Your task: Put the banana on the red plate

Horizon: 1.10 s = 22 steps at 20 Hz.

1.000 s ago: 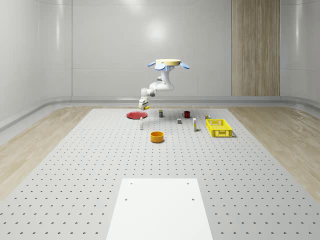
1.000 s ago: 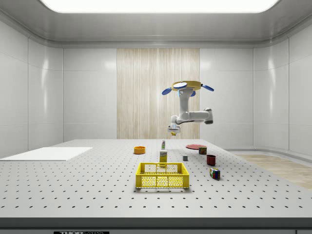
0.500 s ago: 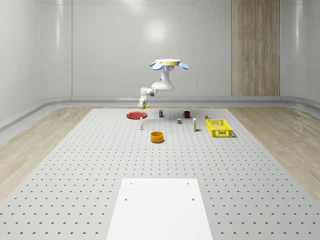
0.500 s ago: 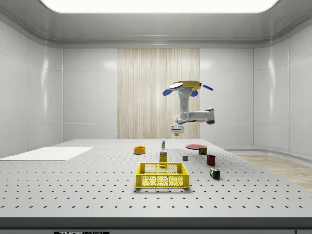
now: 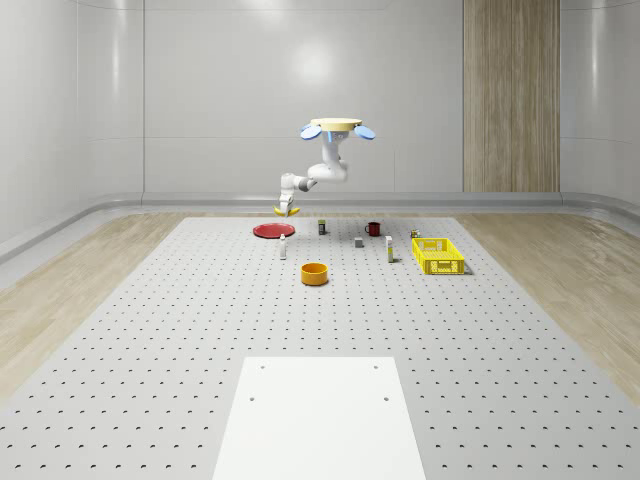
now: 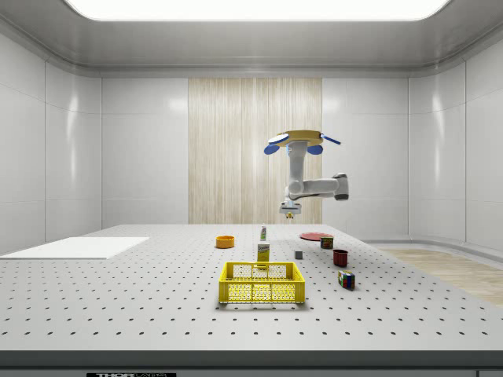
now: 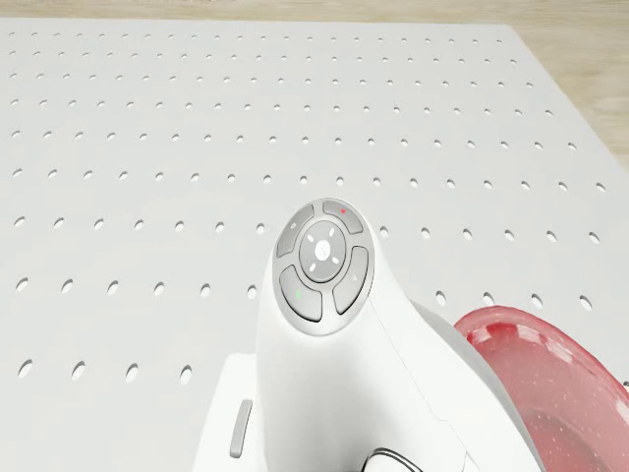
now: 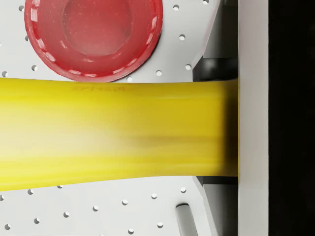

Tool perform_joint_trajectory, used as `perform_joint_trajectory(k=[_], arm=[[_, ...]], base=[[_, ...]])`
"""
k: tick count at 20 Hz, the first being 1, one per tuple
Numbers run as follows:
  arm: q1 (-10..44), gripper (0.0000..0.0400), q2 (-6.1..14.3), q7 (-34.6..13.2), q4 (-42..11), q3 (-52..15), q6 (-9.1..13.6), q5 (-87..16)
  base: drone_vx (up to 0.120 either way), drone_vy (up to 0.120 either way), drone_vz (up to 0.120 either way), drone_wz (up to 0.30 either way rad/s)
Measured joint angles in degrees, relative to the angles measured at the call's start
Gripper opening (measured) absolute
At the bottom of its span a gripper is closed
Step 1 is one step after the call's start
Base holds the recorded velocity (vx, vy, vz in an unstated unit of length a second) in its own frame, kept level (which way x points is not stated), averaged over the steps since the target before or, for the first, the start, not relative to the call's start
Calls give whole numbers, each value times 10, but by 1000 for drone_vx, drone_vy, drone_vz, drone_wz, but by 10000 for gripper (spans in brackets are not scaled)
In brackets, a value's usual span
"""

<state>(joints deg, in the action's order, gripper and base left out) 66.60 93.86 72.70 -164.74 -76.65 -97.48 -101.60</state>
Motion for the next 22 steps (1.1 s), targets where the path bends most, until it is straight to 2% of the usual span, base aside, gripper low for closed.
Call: perform_joint_trajectory(k=[22], arm=[[1, 193, 2, 378, 1, -1, 0, 5]], base=[[0, 0, 0, -300]])
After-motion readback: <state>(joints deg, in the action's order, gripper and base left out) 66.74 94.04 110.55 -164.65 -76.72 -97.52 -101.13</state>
